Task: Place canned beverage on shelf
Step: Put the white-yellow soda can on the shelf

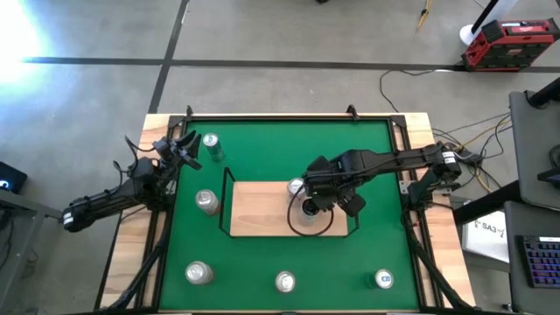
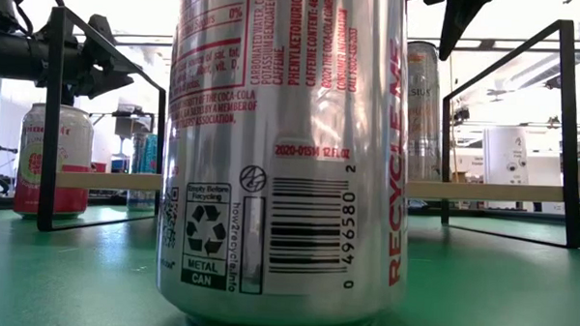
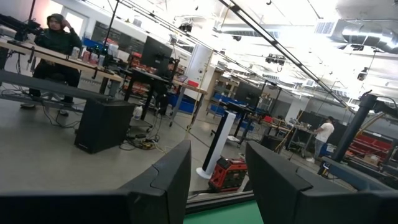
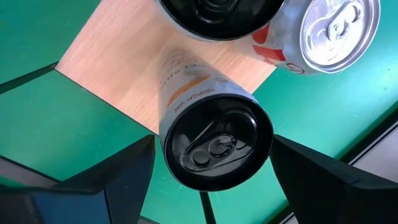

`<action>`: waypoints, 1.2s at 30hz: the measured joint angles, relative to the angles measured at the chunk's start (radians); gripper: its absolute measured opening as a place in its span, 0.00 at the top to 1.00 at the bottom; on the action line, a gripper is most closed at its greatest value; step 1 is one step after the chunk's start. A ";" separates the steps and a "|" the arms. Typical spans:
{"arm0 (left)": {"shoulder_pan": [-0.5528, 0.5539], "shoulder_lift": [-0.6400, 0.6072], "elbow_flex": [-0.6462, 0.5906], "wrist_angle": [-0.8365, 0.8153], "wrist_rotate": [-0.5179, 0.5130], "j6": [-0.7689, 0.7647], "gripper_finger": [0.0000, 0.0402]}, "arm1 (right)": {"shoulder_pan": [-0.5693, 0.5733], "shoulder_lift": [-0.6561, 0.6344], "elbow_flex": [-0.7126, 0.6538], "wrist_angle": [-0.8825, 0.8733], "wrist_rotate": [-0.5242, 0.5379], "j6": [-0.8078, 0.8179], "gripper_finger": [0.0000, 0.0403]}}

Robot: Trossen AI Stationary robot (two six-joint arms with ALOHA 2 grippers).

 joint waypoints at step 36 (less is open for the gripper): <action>0.000 0.000 0.000 0.000 0.000 0.000 0.66 | -0.012 0.000 0.001 0.000 0.000 0.182 0.39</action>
